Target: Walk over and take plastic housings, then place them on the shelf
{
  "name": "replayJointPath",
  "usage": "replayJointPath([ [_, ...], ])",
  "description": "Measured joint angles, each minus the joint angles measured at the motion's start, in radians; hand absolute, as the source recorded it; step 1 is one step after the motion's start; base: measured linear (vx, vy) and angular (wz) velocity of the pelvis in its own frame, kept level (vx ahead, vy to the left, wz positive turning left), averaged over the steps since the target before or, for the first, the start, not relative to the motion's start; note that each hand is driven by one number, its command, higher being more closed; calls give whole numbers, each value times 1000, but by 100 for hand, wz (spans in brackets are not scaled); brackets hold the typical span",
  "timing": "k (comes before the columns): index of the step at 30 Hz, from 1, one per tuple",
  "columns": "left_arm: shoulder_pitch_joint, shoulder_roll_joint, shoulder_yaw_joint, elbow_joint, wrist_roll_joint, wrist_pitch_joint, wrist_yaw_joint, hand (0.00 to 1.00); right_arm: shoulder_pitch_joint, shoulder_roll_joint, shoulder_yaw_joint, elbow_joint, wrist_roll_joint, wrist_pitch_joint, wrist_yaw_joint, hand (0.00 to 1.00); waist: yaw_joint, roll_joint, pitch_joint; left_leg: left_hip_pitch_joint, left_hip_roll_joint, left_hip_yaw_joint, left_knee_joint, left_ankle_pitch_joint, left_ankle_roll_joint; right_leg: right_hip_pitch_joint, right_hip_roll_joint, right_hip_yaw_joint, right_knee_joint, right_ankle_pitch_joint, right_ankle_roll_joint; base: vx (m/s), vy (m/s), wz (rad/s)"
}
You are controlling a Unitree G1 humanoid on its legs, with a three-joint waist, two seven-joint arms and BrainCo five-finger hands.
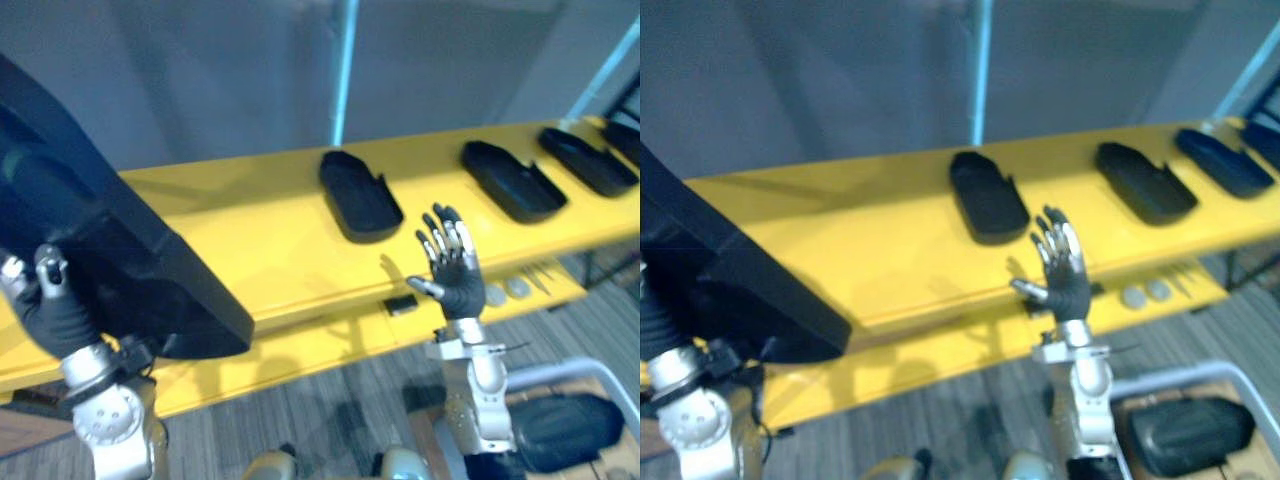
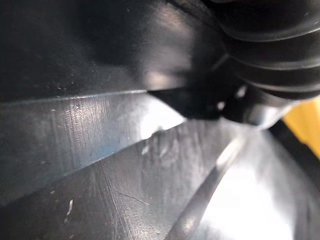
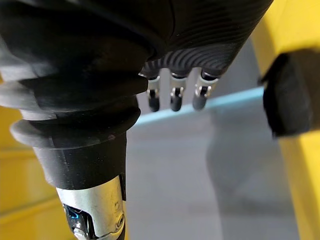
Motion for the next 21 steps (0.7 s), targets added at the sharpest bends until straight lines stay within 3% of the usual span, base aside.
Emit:
replayJointPath([
  [1,35,-22,-2,-6,0,0,-3,100,-6,-5,15,-16,4,0,0,0,14,-7,-15,-4,-5,-3,18,-30,-16,12,-22,-21,-13,3,49,293,-361,113],
  [2,100,-90,-23,-11,5,18,-10,100,-12,-32,28,-20,5,-2,-1,0,20,52,-40,-27,50,77,60,-52,-24,85,8,-120,-55,-2,31,336,-375,122],
  [5,151,-133,-29,-26,12,21,-35,100,-49,-57,23,-20,6,-4,-3,0,43,91,-70,-23,125,237,23,-31,-46,169,33,-223,-116,-5,22,209,-193,106],
  [7,141,-132,-31,-30,11,19,-60,100,-77,-51,15,-18,5,-4,-21,0,44,102,-76,-25,171,406,6,-4,-31,218,28,-291,-151,-4,15,131,-106,111],
  [8,124,-131,-46,-29,12,19,-81,100,-83,-49,2,-18,4,-1,-45,0,43,102,-77,-23,192,502,-9,22,-33,244,17,-332,-161,-4,15,76,-30,94],
  [9,110,-130,-61,-29,13,17,-100,100,-85,-45,-9,-17,2,5,-70,0,46,98,-81,-16,184,532,-36,45,-48,246,6,-346,-162,-4,16,75,-1,77],
  [16,85,-79,-56,-23,53,39,-175,100,-89,61,-80,-12,-77,3,-204,0,37,26,-83,33,144,561,-102,71,-42,278,-20,-323,-239,33,31,36,56,-4],
  [21,62,3,-7,2,101,98,-230,100,-24,63,-175,-110,-111,5,-221,0,-12,33,-83,66,132,632,-149,83,-32,271,-25,-264,-285,57,42,-48,35,-39],
])
